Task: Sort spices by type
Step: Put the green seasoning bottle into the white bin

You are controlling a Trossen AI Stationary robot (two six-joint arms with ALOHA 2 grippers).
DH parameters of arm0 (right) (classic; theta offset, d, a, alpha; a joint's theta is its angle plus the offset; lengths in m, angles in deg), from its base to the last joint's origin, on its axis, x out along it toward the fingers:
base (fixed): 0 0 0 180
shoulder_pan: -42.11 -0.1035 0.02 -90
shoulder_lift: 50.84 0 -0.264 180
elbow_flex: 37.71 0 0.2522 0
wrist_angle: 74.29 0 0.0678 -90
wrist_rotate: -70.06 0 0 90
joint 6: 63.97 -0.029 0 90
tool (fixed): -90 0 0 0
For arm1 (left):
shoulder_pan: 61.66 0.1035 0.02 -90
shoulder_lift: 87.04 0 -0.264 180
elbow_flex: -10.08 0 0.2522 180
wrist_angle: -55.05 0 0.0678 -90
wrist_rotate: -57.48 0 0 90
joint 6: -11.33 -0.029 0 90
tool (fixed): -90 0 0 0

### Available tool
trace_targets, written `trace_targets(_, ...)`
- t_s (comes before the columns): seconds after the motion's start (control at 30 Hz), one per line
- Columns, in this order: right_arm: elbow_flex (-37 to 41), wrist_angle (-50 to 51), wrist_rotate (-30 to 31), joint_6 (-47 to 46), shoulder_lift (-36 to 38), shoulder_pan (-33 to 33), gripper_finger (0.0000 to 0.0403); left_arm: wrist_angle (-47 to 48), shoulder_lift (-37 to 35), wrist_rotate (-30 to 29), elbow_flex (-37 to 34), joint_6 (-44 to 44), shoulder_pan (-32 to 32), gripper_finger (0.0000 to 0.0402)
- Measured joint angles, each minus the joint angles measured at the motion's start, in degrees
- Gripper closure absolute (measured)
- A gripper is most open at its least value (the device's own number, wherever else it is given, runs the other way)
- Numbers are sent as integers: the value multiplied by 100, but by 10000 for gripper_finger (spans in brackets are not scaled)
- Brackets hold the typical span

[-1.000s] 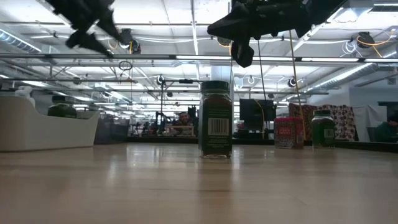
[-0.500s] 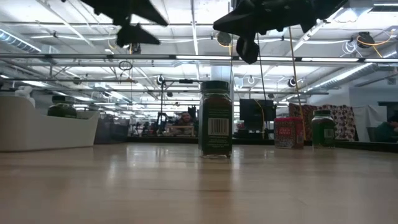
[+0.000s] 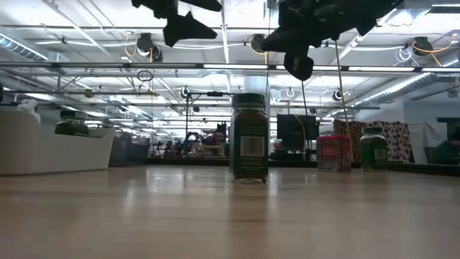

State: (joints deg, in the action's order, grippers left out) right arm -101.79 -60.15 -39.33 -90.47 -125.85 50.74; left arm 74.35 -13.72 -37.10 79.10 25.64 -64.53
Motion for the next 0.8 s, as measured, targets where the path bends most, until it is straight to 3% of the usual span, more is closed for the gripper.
trace_targets(0.43,2,1218,514,483,0,-179,403,-262,1011,341,45,-304,-262,102)
trace_targets(0.63,2,1552,795,327,-2,-345,403,-664,1531,156,45,659,-269,102)
trace_targets(0.8,2,1725,1005,50,-2,-576,403,-910,1793,276,45,738,-292,102)
